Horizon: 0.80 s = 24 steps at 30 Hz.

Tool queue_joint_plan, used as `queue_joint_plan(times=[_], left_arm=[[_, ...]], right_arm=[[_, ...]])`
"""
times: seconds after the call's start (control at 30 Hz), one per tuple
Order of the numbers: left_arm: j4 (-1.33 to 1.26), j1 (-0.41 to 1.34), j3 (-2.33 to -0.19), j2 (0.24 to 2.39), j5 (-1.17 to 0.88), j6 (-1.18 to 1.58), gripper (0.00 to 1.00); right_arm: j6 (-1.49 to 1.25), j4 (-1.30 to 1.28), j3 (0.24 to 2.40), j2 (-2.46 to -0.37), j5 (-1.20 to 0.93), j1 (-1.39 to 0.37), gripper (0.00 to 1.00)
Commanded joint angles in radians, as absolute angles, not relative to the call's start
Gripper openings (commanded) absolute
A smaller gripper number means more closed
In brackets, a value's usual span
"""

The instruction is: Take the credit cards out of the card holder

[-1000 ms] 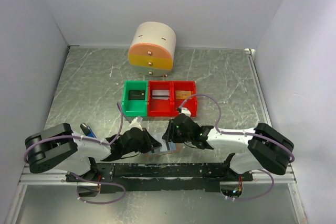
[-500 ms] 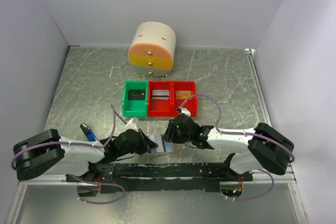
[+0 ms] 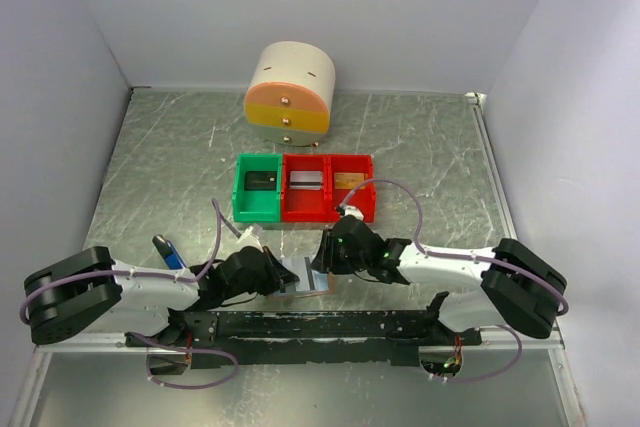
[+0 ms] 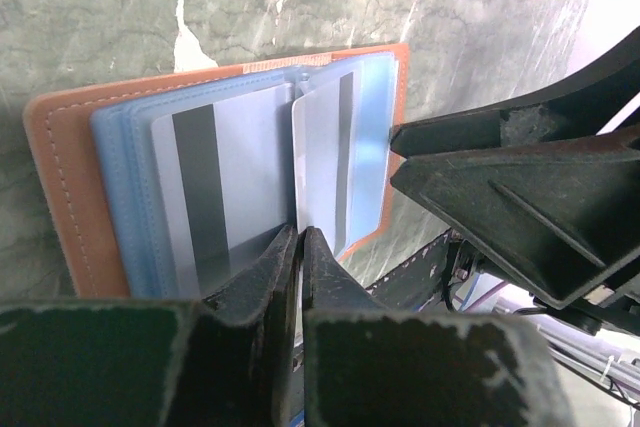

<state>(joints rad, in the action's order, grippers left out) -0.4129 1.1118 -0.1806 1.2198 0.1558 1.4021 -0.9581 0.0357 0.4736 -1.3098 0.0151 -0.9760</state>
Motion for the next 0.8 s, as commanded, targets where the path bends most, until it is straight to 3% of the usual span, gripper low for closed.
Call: queue_joint_plan(times=[0.0, 0.17, 0.53, 0.77], left_arm=[[-0.371, 1.117, -0.198, 1.231, 0.176, 1.374, 0.13], [-0.368, 1.117, -0.198, 1.225, 0.178, 1.373, 0.15], [-0.469, 1.117, -0.134, 1.183, 0.152, 1.4, 0.25], [-0.561, 1.117, -0.096, 1.192, 0.149, 1.428, 0.19]], right_arm=[[-0.898, 0.01, 0.517, -1.272, -0.025, -0.971, 0.41], [-0.901, 0.12, 0.532, -1.346, -0.14, -0.972, 0.42], [-0.965, 0.113, 0.488, -1.44, -0.089, -0.972, 0.42], [-0.953, 0.122, 0.481, -1.451, -0.119, -0.971, 0.42]])
